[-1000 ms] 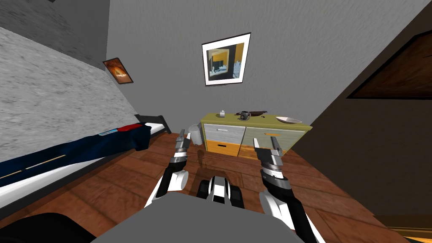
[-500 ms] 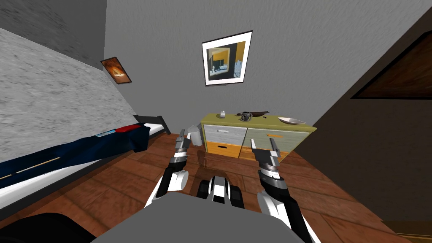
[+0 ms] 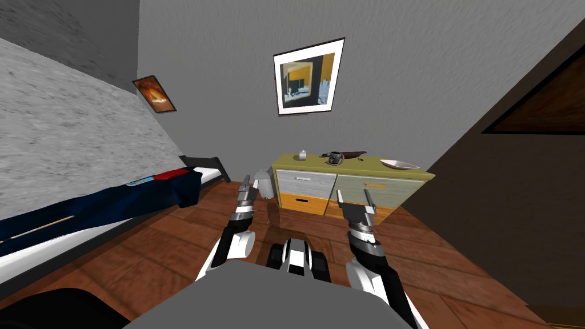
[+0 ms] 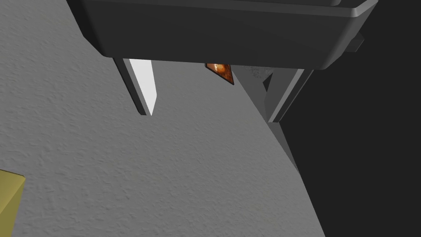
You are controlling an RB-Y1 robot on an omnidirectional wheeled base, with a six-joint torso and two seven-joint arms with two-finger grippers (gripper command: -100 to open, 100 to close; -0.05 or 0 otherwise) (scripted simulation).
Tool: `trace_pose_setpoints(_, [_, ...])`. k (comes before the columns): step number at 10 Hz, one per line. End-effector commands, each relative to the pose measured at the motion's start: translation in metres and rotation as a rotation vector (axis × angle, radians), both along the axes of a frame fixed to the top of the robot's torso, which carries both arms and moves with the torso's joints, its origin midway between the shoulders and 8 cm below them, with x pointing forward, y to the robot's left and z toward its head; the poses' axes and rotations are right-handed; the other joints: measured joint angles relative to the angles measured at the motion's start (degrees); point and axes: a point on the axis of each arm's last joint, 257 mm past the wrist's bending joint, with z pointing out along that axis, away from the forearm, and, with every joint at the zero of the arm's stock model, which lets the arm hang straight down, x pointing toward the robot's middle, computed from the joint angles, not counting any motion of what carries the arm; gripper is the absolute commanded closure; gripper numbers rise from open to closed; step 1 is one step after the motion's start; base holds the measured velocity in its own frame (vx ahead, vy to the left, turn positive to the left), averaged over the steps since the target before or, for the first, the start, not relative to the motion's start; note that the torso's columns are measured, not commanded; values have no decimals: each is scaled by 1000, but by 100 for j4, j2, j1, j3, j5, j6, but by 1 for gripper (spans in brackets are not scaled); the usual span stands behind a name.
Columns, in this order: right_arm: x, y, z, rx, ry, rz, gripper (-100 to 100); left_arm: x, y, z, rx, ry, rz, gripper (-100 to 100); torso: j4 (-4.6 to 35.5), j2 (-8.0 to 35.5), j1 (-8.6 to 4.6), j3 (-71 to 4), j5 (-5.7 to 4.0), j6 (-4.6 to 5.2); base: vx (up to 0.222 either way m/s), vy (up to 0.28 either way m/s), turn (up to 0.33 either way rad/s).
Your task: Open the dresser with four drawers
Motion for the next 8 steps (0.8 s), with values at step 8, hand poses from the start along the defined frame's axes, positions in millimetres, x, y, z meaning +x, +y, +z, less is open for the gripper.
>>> trace_pose_setpoints(8, [5,9,-31,316,26,208,-100,0,0,0,0,0,0,0,1,8,-4,3,0,0,55,28,-1])
